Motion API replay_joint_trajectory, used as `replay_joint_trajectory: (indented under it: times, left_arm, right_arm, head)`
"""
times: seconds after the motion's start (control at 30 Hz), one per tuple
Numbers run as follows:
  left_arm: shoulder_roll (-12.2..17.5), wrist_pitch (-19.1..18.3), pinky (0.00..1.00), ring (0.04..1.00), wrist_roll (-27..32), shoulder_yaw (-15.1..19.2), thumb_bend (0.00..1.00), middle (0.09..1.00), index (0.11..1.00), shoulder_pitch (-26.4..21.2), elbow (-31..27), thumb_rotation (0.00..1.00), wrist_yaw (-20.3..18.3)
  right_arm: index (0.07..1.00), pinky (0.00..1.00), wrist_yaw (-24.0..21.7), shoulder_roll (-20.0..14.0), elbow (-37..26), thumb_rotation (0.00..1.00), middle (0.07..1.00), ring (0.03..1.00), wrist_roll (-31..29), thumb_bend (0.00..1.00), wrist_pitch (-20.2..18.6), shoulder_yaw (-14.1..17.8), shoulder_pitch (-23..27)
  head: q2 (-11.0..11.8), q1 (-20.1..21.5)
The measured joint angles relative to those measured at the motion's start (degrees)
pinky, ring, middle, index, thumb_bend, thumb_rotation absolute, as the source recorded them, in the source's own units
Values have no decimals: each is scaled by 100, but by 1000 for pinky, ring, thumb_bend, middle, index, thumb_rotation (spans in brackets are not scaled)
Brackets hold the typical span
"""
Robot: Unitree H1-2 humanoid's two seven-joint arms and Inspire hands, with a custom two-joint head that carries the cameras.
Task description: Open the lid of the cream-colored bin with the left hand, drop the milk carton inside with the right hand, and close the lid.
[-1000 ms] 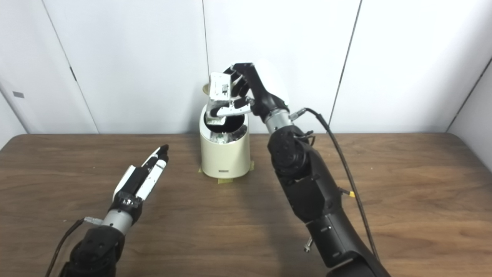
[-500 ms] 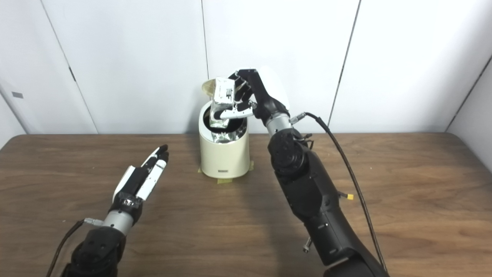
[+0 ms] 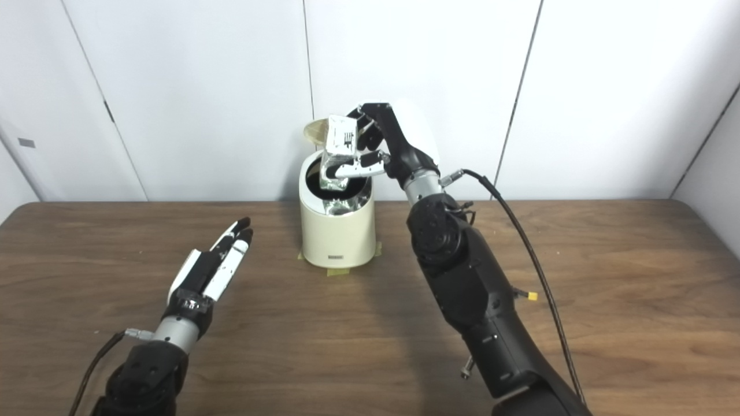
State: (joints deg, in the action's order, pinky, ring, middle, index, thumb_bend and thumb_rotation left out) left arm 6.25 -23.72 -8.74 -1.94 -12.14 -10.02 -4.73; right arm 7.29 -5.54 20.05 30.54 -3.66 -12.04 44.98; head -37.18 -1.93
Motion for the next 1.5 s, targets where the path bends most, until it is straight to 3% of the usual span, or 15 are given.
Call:
replay_joint_trajectory:
  times: [0.03, 0.13, 0.2, 0.23, 0.33, 0.43, 0.9, 0.97, 1.0, 1.03, 1.07, 1.13, 1.4, 1.5]
  left_arm:
    - [0, -2, 1000, 1000, 0, 3, 381, 958, 974, 2, -7, 882, 0]
    - [2, -5, 1000, 1000, 0, 25, 390, 953, 969, 4, -7, 884, 1]
    - [8, -2, 1000, 1000, -6, 27, 388, 952, 965, 6, -4, 887, 3]
    - [10, -2, 1000, 1000, -8, 27, 381, 950, 964, 7, -1, 878, 5]
    - [8, -1, 1000, 1000, -4, 33, 371, 951, 962, 8, 5, 859, 6]
    - [8, 2, 1000, 992, -6, 25, 362, 950, 955, 8, 6, 848, 6]
    - [257, 72, 963, 972, -288, -198, 295, 946, 942, 50, 16, 882, -3]
    - [256, 72, 960, 969, -310, -213, 292, 946, 942, 50, 15, 881, -4]
    - [257, 72, 962, 968, -315, -213, 292, 947, 943, 50, 14, 876, -4]
    - [257, 72, 962, 968, -318, -212, 293, 946, 943, 51, 14, 872, -4]
    - [257, 73, 952, 965, -319, -210, 292, 945, 941, 53, 14, 865, -4]
    - [251, 73, 956, 965, -303, -198, 302, 945, 942, 60, 14, 848, -4]
    - [246, 170, 938, 963, -279, -143, 318, 944, 942, 79, 18, 852, -3]
    - [240, 177, 991, 964, -264, -92, 325, 933, 933, 64, 24, 838, 4]
  right_arm:
    - [472, 519, -2, -17, 0, 0, 543, 552, 61, 518, -2, -41, 0]
    - [492, 794, -38, -107, -6, 115, 748, 824, 348, 521, -28, -241, 0]
    - [495, 882, -86, -147, -9, 130, 799, 911, 497, 523, -79, -317, 0]
    - [605, 925, -119, -159, -11, 95, 822, 950, 554, 728, -118, -342, 0]
    - [672, 965, -228, -183, -12, 91, 833, 986, 682, 871, -185, -408, 2]
    - [671, 946, -278, -190, -12, 119, 827, 988, 757, 898, -185, -452, 19]
    - [618, 836, -498, -199, -113, 98, 736, 890, 821, 899, -227, -481, 35]
    - [608, 748, -496, -198, -126, 81, 701, 808, 783, 889, -222, -443, 34]
    - [592, 654, -493, -196, -128, 50, 654, 704, 732, 866, -216, -406, 32]
    - [545, 558, -491, -186, -130, 25, 570, 611, 646, 702, -199, -346, 29]
    - [537, 478, -484, -162, -137, 13, 533, 515, 518, 612, -152, -253, 22]
    - [522, 396, -398, -129, -191, 2, 499, 436, 350, 538, -110, -115, 11]
    - [486, 378, -250, -124, -778, 0, 499, 422, 46, 521, 18, 105, -207]
    - [482, 373, -275, -124, -1034, 0, 495, 431, -5, 522, -96, 190, -379]
  head:
    - [0, 0]
    - [-9, 26]
    - [-9, 35]
    - [-9, 35]
    - [-26, 18]
    - [-26, 9]
    - [-9, 35]
    - [-9, 44]
    - [-17, 44]
    - [-18, 35]
    - [-18, 35]
    - [-26, 35]
    - [-26, 35]
    - [-26, 18]
